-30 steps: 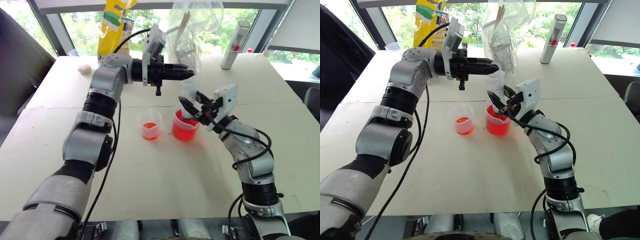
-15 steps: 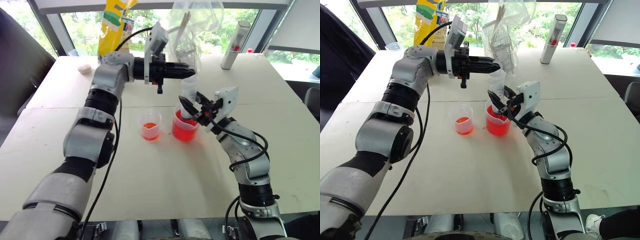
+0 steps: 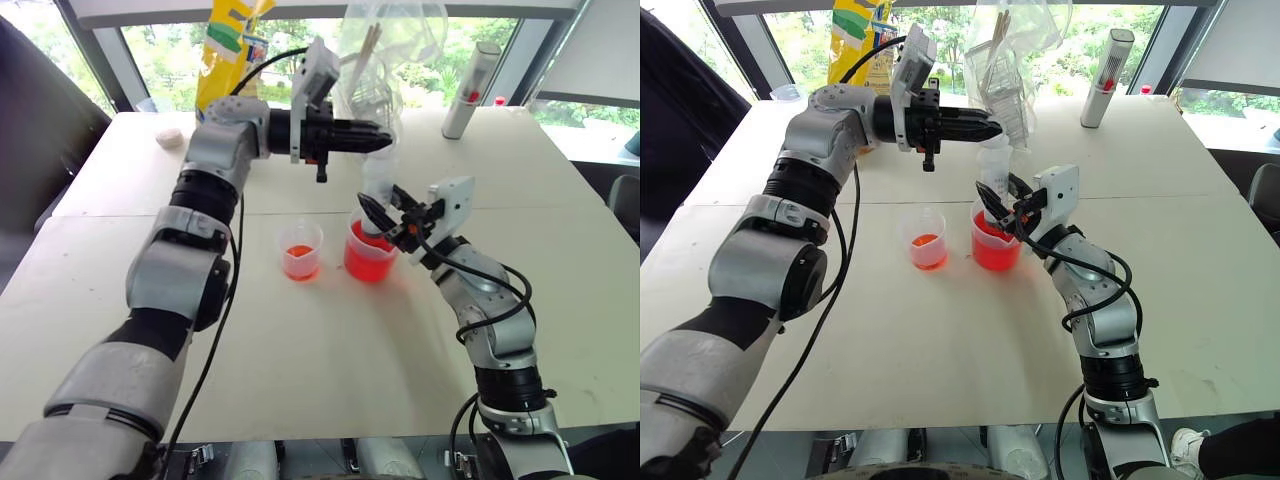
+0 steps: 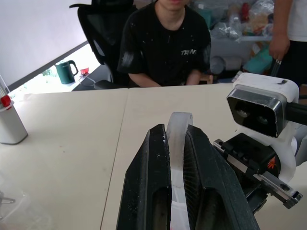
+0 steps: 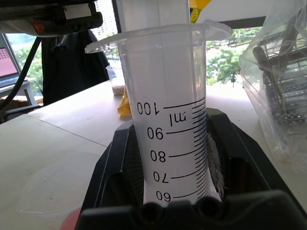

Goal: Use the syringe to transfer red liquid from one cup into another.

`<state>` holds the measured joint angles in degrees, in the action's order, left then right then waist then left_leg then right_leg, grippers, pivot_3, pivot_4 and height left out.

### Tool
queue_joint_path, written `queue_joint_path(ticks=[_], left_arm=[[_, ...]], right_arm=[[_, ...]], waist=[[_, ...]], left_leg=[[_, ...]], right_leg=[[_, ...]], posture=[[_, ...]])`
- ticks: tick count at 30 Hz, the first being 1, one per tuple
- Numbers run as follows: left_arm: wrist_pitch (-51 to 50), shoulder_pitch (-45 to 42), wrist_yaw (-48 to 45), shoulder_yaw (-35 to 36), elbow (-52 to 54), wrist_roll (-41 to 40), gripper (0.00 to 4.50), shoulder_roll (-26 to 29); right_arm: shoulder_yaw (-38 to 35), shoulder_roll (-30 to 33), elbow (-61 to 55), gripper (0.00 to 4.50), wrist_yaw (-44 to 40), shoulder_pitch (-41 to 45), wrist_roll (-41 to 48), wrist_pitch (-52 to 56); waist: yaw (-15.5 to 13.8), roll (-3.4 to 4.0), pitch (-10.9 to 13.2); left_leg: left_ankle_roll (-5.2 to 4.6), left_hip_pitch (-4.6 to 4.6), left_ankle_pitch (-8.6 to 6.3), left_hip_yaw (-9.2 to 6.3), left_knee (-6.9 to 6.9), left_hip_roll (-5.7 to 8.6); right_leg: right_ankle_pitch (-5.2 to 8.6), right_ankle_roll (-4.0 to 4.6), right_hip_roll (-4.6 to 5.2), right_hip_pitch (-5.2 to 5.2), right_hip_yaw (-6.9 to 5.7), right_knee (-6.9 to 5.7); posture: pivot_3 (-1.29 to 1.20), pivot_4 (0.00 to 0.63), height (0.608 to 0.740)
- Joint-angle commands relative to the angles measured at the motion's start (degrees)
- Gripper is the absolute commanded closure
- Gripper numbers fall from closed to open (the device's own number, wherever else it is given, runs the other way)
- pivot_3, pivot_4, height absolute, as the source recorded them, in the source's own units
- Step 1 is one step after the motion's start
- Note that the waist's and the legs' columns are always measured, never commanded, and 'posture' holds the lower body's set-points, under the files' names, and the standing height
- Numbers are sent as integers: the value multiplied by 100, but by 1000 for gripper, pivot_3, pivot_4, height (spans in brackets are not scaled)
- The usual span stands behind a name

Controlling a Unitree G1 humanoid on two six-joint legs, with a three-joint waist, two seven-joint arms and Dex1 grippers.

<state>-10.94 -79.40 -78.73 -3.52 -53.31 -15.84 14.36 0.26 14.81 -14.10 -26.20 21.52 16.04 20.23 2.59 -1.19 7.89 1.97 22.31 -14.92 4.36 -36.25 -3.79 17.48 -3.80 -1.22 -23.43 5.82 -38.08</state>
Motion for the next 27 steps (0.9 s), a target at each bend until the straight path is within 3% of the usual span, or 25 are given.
queue_joint_path(ticks=[1,22,27], left_arm=[[378,-573,260,447,206,-174,4429,96],[423,-507,269,460,218,-175,4429,47],[268,-290,273,434,427,-131,2326,49]], right_arm=[[341,-2,90,3121,-210,-191,-8,89],[247,105,-92,3121,-202,-3,29,155],[58,208,-441,3121,-149,214,225,375]], waist=[[0,0,0],[0,0,0],[-2,0,0]], left_leg=[[0,0,0,0,0,0],[0,0,0,0,0,0],[0,0,0,-1,0,0]], right_leg=[[0,0,0,0,0,0],[0,0,0,0,0,0],[0,0,0,0,0,-1]], posture=[[0,150,739],[0,150,739],[0,150,739]])
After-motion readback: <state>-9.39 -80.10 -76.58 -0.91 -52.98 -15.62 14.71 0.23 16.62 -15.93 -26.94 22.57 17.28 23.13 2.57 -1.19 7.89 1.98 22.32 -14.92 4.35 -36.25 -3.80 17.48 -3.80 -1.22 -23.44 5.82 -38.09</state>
